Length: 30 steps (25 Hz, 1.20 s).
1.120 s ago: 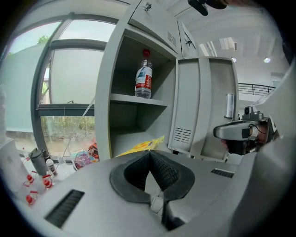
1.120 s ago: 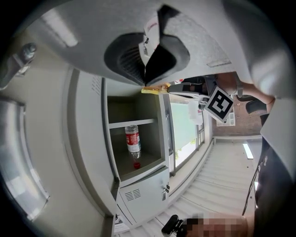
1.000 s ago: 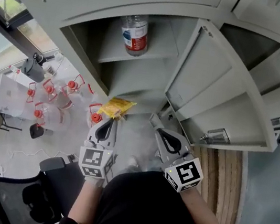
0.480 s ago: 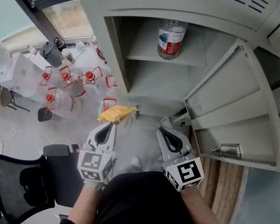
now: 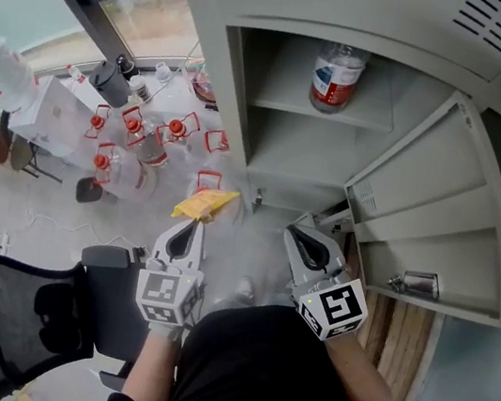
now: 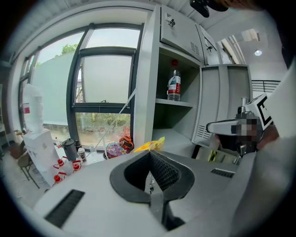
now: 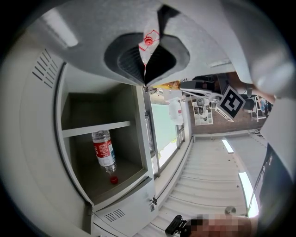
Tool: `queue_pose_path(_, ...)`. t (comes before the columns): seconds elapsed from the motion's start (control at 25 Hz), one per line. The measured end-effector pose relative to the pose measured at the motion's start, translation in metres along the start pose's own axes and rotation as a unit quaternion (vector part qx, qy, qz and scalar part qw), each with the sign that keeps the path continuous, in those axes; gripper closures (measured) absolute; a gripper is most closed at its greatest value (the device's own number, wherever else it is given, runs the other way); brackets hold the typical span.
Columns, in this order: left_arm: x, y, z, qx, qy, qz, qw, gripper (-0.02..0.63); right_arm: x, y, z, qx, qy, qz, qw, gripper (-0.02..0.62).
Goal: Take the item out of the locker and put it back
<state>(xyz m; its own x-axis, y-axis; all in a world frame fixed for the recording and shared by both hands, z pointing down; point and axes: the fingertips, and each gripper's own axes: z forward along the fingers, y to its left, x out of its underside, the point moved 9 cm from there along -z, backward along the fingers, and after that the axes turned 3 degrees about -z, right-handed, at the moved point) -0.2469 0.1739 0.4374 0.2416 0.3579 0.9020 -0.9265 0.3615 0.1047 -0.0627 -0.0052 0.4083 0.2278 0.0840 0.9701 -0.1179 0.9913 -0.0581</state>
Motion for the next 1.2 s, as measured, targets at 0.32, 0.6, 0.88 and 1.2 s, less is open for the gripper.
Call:
queue_pose_path(0.32, 0.0, 0.005, -0.002, -0.012, -0.002, -0.007, 0.9999, 0.592, -0.001, 0.001, 0.008, -0.015, -0.003, -0.006, 1.0, 0.597)
queue_pose_path(0.6, 0.0, 0.001, -0.001, -0.005, -0.002, -0.005, 1.0, 0.592, -0.001, 0.002, 0.005, -0.011, 0.0, -0.003, 1.0, 0.597)
queue_pose_path(0.88, -0.005, -0.011, 0.01, 0.017, 0.0, 0.003, 0.9998, 0.592, 0.002, -0.004, -0.008, 0.011, 0.002, 0.001, 1.0, 0.597)
queue_pose_path(1.2, -0.01, -0.031, 0.031, 0.063, 0.003, 0.022, 0.9977, 0.593, 0.007, -0.014, -0.032, 0.054, -0.002, 0.009, 0.998, 0.597)
